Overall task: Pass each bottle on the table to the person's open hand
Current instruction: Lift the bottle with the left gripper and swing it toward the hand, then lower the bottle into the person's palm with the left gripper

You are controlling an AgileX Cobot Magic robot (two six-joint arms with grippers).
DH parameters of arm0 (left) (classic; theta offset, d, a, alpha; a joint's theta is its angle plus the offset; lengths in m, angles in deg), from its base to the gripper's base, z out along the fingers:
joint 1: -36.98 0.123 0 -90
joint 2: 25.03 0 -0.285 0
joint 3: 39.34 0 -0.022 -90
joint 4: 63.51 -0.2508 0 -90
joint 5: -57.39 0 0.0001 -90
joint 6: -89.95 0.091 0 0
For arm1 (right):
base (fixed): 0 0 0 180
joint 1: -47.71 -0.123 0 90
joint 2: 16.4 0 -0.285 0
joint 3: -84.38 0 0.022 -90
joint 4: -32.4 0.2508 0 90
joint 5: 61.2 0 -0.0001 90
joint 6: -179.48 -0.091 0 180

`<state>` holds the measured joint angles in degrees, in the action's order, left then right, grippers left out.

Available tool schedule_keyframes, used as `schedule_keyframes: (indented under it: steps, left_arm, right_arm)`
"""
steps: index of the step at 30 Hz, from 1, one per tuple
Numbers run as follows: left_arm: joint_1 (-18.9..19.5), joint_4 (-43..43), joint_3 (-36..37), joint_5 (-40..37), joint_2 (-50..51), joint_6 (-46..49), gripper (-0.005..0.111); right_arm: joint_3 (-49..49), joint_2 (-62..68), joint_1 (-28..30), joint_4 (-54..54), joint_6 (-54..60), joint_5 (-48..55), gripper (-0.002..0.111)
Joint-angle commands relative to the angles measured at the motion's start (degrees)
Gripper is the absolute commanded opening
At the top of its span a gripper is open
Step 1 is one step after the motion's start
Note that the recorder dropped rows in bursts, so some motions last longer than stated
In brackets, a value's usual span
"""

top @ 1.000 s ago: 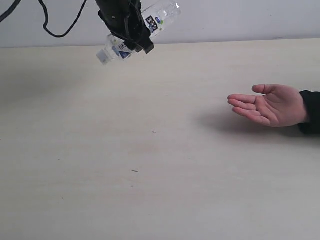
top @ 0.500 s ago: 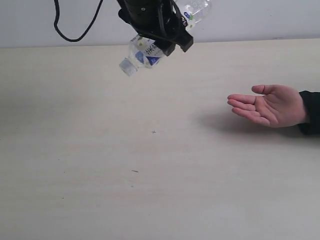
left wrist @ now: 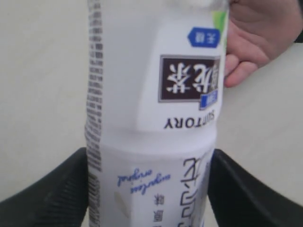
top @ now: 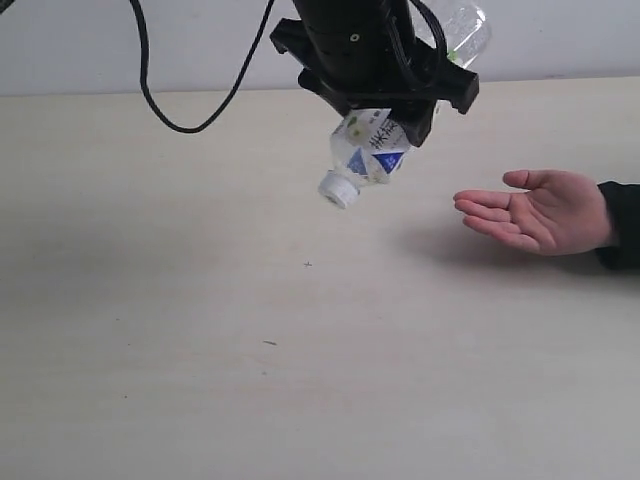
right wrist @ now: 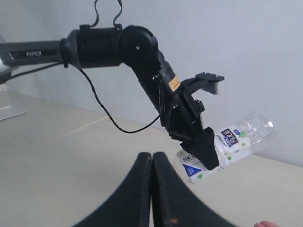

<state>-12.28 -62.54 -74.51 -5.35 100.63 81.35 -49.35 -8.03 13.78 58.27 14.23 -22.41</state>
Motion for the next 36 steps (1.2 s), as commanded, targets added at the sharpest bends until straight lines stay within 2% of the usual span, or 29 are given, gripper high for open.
schedule_keyframes:
  steps: [1,7,8,12,20,26,29,36]
  left_arm:
    - [-1.89,2.78,-0.08,5.13,-0.34,-7.34,0.0]
    - [-6.42,5.87,-0.08,13.24,0.04,-20.42,0.0]
    - [-6.74,8.83,-0.08,15.53,0.73,-22.4,0.0]
    - [-6.83,22.78,-0.08,22.63,6.1,-22.67,0.0]
    - [-6.64,28.44,-0.08,28.12,12.71,-22.7,0.0]
    - [-6.59,39.61,-0.08,31.16,16.33,-23.2,0.0]
    - [-6.5,41.03,-0.08,33.28,17.52,-23.1,0.0]
    - [-5.21,41.19,-0.08,32.82,19.26,-22.43,0.0]
  right_arm:
    - [0.71,-0.59,-0.11,1.07,0.6,-1.29,0.0]
    - [1.0,-0.59,-0.11,-0.23,-0.07,-0.26,0.0]
    - [1.0,-0.59,-0.11,-0.1,-0.07,1.17,0.0]
    - [1.0,-0.59,-0.11,-0.1,0.17,2.16,0.0]
    - [1.0,-0.59,-0.11,-0.1,0.17,2.16,0.0]
    - [1.0,-0.59,-0.11,-0.1,0.17,2.16,0.0]
    - [1.0,-0.59,-0.11,-0.1,0.17,2.16,0.0]
    - [1.0,-0.59,-0.11,-0.1,0.17,2.16,0.0]
